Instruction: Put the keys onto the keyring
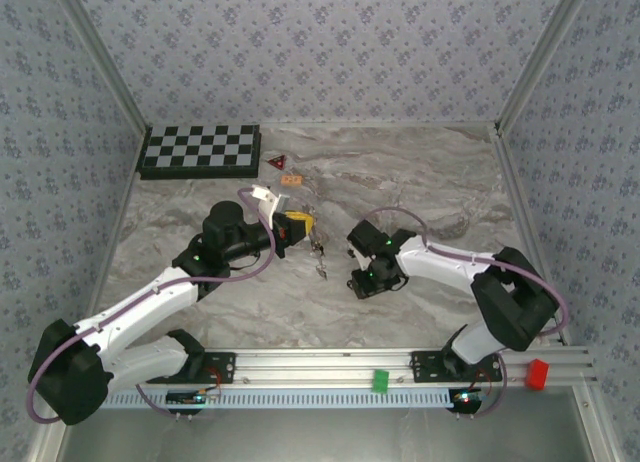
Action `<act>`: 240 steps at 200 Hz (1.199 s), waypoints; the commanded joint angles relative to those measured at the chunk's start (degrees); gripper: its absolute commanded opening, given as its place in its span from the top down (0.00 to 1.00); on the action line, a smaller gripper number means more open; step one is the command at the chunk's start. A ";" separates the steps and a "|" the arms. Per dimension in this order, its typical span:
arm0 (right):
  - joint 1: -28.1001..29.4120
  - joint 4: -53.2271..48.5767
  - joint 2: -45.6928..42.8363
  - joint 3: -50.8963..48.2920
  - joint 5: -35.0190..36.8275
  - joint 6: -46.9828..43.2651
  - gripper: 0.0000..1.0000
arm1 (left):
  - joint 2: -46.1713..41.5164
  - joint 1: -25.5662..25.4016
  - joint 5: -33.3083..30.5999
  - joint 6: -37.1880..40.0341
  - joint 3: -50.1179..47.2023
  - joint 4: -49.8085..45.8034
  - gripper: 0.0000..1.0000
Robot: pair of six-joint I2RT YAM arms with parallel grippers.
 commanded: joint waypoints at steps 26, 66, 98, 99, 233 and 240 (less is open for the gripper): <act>0.15 6.80 -12.18 -4.74 3.26 2.58 0.65 | -0.51 -0.41 0.37 -0.32 0.45 3.57 1.00; 3.15 25.70 -23.53 -19.93 8.26 10.10 0.65 | 0.01 -0.34 -0.41 -0.76 0.04 4.45 1.00; 11.31 39.07 -30.44 -30.46 20.24 11.83 0.66 | -0.04 -0.42 -0.40 -0.89 -0.03 4.59 1.00; 11.54 39.52 -30.54 -30.77 20.45 11.97 0.66 | -0.05 -0.37 -0.41 -0.87 -0.01 4.57 1.00; 22.23 57.45 -23.91 -40.52 35.50 11.59 0.71 | -0.59 -0.44 -0.61 -0.89 -0.16 4.56 1.00; 22.24 58.20 -23.19 -40.54 35.33 11.67 0.71 | -0.59 -0.42 -0.68 -0.85 -0.17 4.46 1.00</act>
